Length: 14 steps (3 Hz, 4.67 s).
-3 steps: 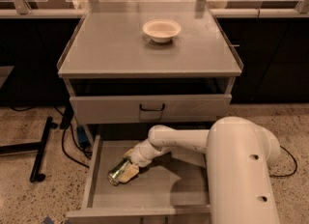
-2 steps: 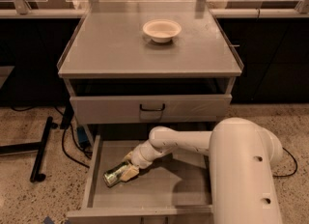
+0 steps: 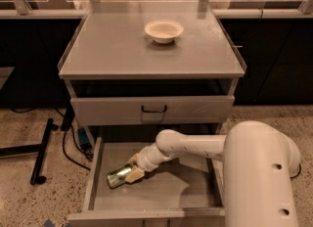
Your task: Pick green can from middle drawer and place on counter
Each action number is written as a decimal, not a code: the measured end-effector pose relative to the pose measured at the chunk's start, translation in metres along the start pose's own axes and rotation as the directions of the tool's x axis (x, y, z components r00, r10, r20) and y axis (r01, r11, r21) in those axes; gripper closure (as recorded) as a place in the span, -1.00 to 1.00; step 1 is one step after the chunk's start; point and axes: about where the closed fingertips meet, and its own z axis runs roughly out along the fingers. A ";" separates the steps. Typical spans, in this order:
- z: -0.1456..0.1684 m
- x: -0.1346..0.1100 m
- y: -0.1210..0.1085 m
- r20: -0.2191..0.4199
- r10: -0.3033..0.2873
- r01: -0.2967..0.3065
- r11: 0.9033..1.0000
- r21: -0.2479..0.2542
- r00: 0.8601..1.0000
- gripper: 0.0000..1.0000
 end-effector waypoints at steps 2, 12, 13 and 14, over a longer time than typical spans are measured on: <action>-0.075 0.009 0.013 0.052 -0.013 0.008 0.995 0.098 0.999 1.00; -0.582 -0.212 -0.028 -0.409 -0.402 0.574 0.570 0.589 0.819 1.00; -0.610 -0.230 -0.048 -0.467 -0.448 0.645 0.460 0.611 0.762 1.00; -0.619 -0.248 -0.064 -0.562 -0.477 0.734 0.365 0.572 0.675 1.00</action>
Offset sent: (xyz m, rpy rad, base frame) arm -0.0148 -0.1135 0.0945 0.0773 -0.1527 -0.1208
